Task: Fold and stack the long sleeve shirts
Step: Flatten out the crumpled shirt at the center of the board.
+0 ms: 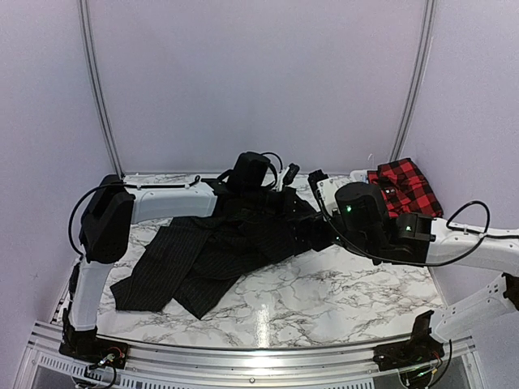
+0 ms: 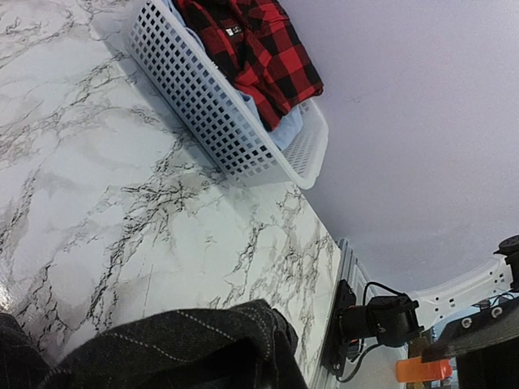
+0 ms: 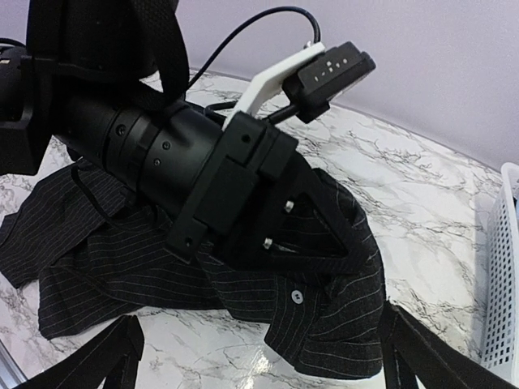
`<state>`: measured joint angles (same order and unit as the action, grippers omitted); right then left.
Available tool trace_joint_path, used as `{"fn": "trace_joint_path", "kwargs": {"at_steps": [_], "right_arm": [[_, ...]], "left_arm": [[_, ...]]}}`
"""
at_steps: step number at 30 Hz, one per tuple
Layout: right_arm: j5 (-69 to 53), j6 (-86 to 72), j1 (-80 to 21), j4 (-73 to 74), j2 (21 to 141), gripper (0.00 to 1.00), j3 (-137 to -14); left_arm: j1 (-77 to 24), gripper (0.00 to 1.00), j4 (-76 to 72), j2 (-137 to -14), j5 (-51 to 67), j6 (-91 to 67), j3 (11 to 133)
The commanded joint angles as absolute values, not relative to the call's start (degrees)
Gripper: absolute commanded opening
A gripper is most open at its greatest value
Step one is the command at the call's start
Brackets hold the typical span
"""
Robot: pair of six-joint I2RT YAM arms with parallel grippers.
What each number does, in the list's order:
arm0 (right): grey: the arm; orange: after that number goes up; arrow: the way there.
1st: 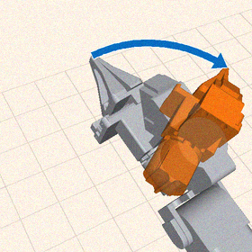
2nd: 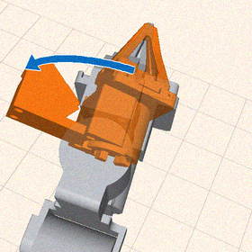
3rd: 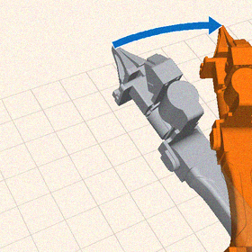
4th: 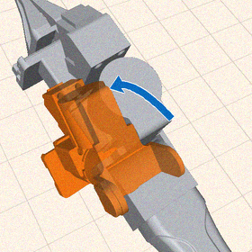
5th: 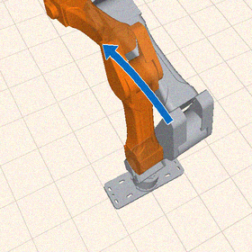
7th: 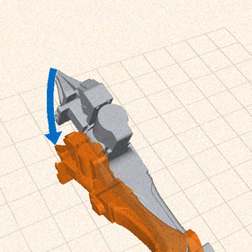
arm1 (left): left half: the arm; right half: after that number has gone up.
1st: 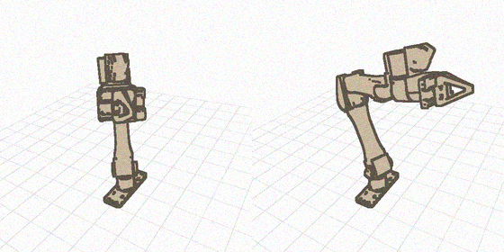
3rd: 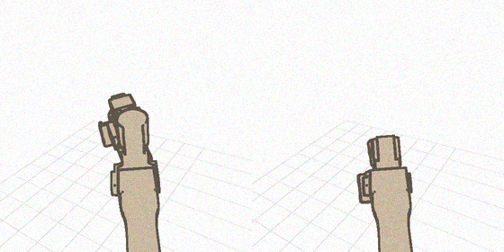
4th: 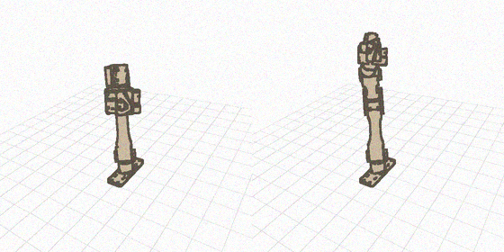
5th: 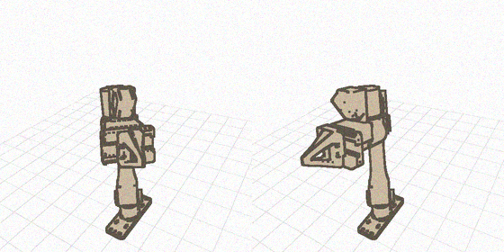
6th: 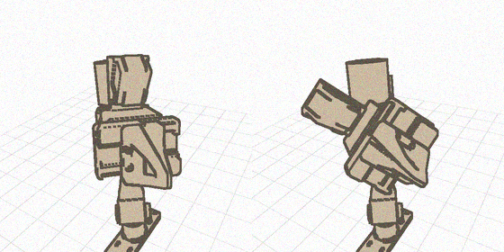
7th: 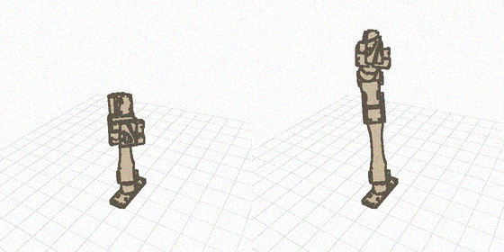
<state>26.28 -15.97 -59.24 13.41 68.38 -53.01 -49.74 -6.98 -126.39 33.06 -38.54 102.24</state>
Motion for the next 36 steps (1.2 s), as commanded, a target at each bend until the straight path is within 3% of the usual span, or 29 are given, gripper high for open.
{"fn": "trace_joint_path", "kwargs": {"at_steps": [1, 8, 13, 19, 28, 36], "right_arm": [[26.17, -16.11, -57.6, 11.42, 70.16, 0.98, -53.7], [23.71, -16.11, -55.7, 8.86, 72.23, 0.98, -54.17], [22.42, -17.13, -55.63, 7.69, 76.71, 0.98, -56.15], [22.07, -17.93, -55.42, 7.05, 81.53, 0.98, -57.62], [15.22, -23.8, -51.3, 6.23, 85.55, 0.98, -55.39], [13.28, -24.03, -50.42, 7.81, 96.46, 0.97, -62.74]], "left_arm": [[-49.51, 0.12, -2.86, -128.79, 34.81, -38.04, 105.99], [-47.74, 0.65, 2.18, -121.14, 29.48, -33.14, 99.96], [-43.79, 0.84, 3.02, -112.61, 25.13, -31.86, 91.28], [-39.6, 0.93, 4.9, -105.61, 20.78, -30.61, 82.68], [-32.89, 0.96, 7.18, -96.14, 12.81, -32.97, 68.58], [-30.67, 0.96, 7.67, -92.12, 9.92, -31.65, 62.04]]}}
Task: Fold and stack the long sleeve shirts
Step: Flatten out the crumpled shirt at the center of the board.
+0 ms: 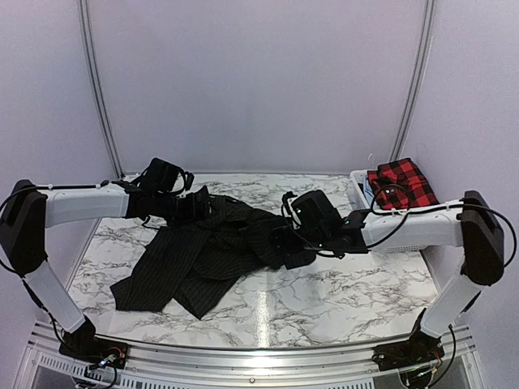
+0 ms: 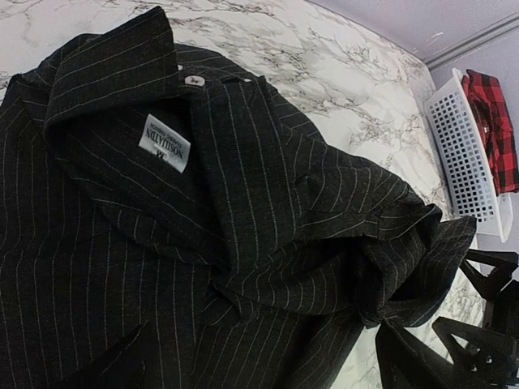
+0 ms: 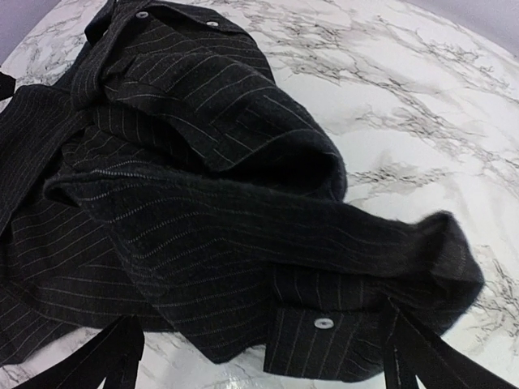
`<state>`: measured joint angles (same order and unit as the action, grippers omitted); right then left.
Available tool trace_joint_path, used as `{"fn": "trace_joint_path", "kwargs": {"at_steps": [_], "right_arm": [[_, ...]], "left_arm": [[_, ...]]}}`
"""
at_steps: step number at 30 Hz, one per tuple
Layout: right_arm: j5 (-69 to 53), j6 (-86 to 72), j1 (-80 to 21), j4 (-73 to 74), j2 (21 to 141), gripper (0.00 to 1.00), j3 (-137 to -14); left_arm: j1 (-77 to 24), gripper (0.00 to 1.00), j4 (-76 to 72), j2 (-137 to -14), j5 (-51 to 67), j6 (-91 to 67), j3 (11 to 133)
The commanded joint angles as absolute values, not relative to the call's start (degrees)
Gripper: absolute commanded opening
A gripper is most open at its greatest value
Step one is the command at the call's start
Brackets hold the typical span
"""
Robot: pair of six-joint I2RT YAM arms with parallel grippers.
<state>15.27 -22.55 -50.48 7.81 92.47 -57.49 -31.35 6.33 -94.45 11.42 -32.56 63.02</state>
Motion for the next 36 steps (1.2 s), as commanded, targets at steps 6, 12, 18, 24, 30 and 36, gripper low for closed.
{"fn": "trace_joint_path", "kwargs": {"at_steps": [6, 12, 18, 24, 30, 36], "right_arm": [[11.61, -21.74, -51.68, 8.48, 103.24, 0.97, -69.36], [14.11, -21.54, -53.75, 10.35, 107.91, 0.97, -73.38], [18.3, -22.25, -53.23, 13.64, 113.38, 0.93, -79.1], [16.91, -25.07, -49.75, 15.67, 114.07, 0.59, -78.33], [17.31, -27.93, -49.22, 16.15, 110.53, 0.1, -75.04], [18.26, -27.01, -47.81, 17.68, 108.65, 0.0, -74.56]], "left_arm": [[-30.41, 0.96, 10.19, -91.27, 7.36, -30.3, 60.58], [-30.41, 0.95, 10.24, -91.62, 4.17, -30.76, 59.42], [-30.33, 0.89, 10.16, -98.55, 0.71, -30.55, 64.6], [-29.55, 0.78, 10.13, -108.33, -1.81, -30.88, 72.86], [-27.53, 0.78, 6.99, -115.73, -1.1, -33.47, 76.77], [-27.18, 0.69, 7.16, -122.38, -0.19, -34.68, 83.05]]}}
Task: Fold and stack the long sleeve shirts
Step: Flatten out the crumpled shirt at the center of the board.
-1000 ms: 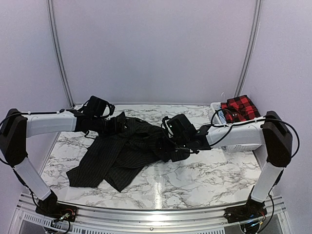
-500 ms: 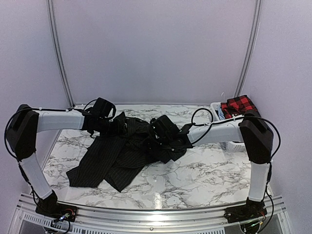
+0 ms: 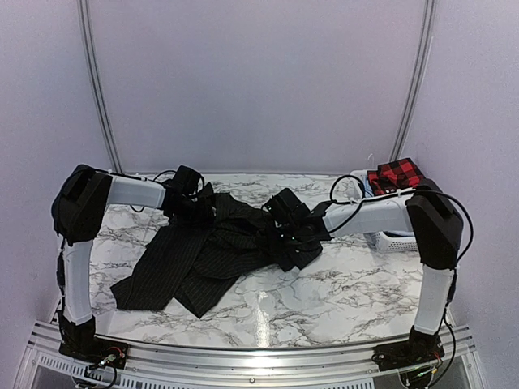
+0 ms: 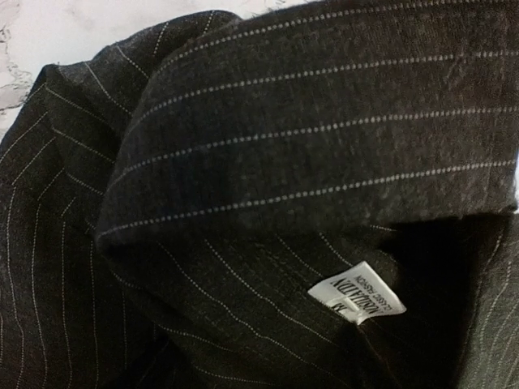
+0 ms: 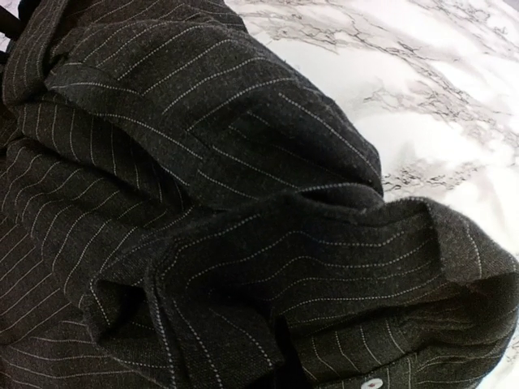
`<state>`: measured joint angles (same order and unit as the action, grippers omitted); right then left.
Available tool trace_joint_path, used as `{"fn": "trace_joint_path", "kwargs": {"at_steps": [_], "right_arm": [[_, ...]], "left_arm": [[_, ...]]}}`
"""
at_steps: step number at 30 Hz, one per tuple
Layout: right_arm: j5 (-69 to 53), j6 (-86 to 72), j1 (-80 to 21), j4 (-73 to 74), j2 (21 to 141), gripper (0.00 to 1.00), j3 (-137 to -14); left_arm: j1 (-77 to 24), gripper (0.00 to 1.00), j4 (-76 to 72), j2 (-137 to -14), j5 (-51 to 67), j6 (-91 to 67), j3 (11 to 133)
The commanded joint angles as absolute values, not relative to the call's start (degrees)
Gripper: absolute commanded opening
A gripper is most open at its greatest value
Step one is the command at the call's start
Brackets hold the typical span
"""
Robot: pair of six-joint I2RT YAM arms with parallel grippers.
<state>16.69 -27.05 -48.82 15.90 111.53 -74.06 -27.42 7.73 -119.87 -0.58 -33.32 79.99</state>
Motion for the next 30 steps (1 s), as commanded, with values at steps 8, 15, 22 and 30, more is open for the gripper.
{"fn": "trace_joint_path", "kwargs": {"at_steps": [8, 15, 22, 30], "right_arm": [[19.11, -25.2, -45.72, 19.93, 107.25, 0.0, -77.02], [18.33, -25.0, -42.32, 20.32, 105.55, 0.0, -75.72], [17.95, -24.33, -39.98, 20.83, 104.62, 0.0, -74.47], [17.88, -24.12, -39.66, 20.78, 105.46, 0.0, -75.04]], "left_arm": [[-27.07, 0.26, 7.29, -124.68, 0.53, -34.56, 88.04], [-27.07, 0.0, 7.64, -123.94, 2.87, -31.4, 92.31], [-27.16, 0.0, 7.2, -122.61, 7.06, -29.45, 97.62], [-27.16, 0.0, 2.88, -120.6, 11.16, -28.01, 101.19]]}}
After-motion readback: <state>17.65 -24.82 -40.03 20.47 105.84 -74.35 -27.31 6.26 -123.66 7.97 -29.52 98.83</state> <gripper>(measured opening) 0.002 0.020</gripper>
